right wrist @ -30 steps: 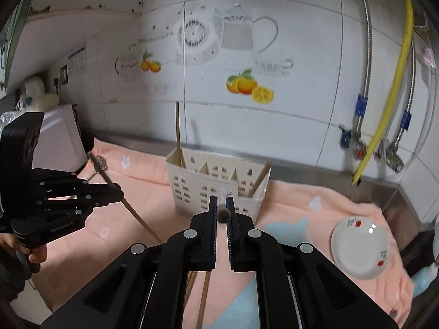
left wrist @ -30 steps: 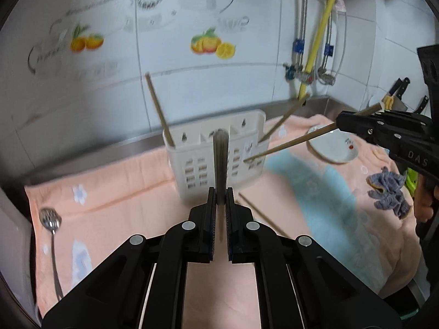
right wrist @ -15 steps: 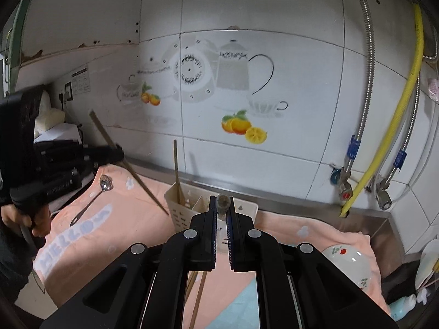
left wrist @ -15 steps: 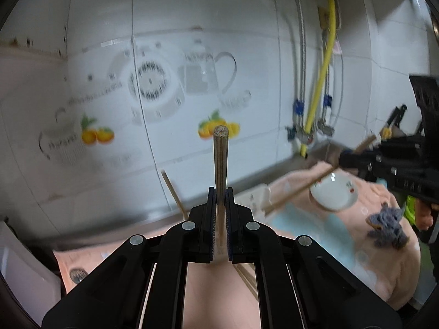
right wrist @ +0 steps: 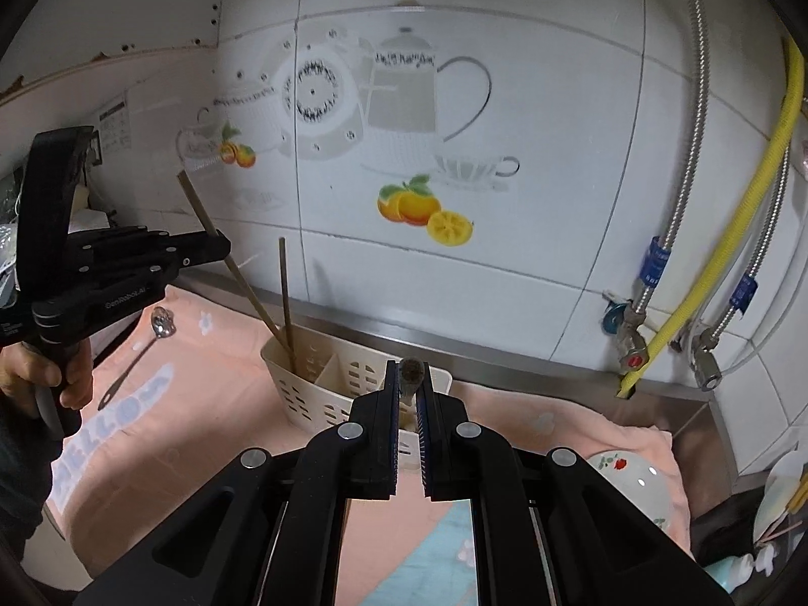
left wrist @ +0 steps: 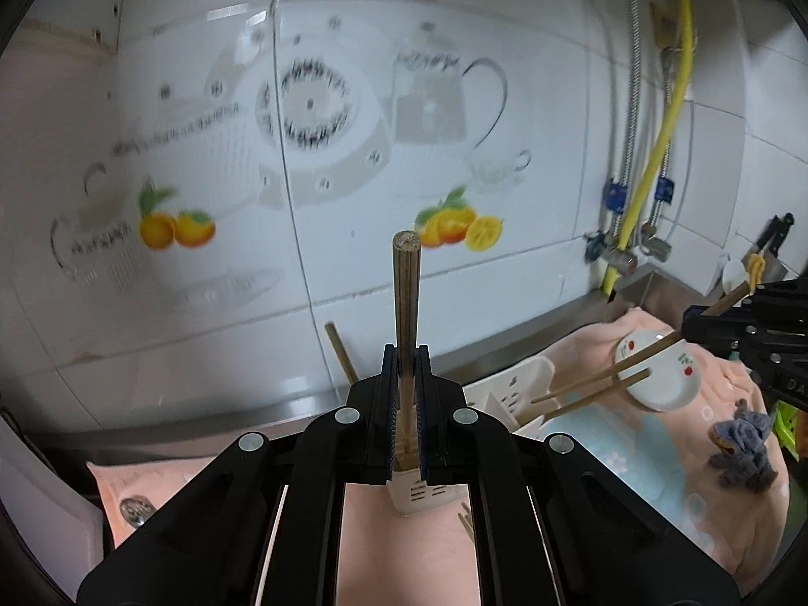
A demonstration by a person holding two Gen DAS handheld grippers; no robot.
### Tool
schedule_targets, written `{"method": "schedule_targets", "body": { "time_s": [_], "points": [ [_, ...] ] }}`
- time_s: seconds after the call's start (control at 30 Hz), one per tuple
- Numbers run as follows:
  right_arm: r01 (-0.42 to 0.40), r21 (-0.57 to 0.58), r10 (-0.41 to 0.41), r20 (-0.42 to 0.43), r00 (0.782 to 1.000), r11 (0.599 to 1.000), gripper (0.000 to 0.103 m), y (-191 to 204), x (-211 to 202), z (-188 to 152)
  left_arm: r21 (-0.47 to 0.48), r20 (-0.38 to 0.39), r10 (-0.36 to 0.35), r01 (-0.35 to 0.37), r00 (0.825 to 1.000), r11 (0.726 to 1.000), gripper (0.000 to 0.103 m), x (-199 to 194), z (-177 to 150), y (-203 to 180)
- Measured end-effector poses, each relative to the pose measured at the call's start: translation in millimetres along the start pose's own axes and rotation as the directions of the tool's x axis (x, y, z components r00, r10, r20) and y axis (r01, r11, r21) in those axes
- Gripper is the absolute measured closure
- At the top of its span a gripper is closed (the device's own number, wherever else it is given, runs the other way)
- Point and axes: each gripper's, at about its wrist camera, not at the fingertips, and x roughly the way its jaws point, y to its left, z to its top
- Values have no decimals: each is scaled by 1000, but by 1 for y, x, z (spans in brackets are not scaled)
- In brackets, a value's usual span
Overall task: Organize utensils
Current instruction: 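Drop the chopstick into the holder by opening the right gripper, then move the open right gripper back toward the remaining chopsticks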
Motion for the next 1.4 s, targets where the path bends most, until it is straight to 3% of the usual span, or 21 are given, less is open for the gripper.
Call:
{"method": "schedule_targets", "body": {
  "time_s": [0.47, 0.7, 0.83, 0.93, 1.07, 1.33, 1.4],
  "points": [
    [12, -5, -13, -135, 991, 1000, 97, 0, 57, -10, -40, -98, -18, 14, 995, 999, 97, 39, -25, 11],
    [21, 23, -18, -133, 991, 1000, 95, -7, 62, -8, -48, -92, -24, 20, 995, 999, 94, 35, -26, 12],
    [23, 45, -18, -111, 994, 999, 90, -11, 55, -10, -54, -72, -19, 15, 997, 998, 76, 24, -29, 12],
    [33, 52, -29, -83, 996, 998, 88, -13, 44, -12, -54, -58, -23, 20, 998, 998, 73, 13, -30, 10],
    [38, 52, -36, -31, 999, 998, 83, -7, 20, -20, -55, -31, -19, 17, 999, 998, 61, -7, -37, 6],
    [31, 4, -31, 24, 999, 1000, 83, 25, -9, -62, -63, -21, -22, 21, 1000, 998, 57, -35, -71, -4],
    [19, 0, -19, 24, 1000, 1000, 83, 33, -10, -76, -64, -28, -16, 14, 999, 998, 51, -39, -86, -8]
  ]
}}
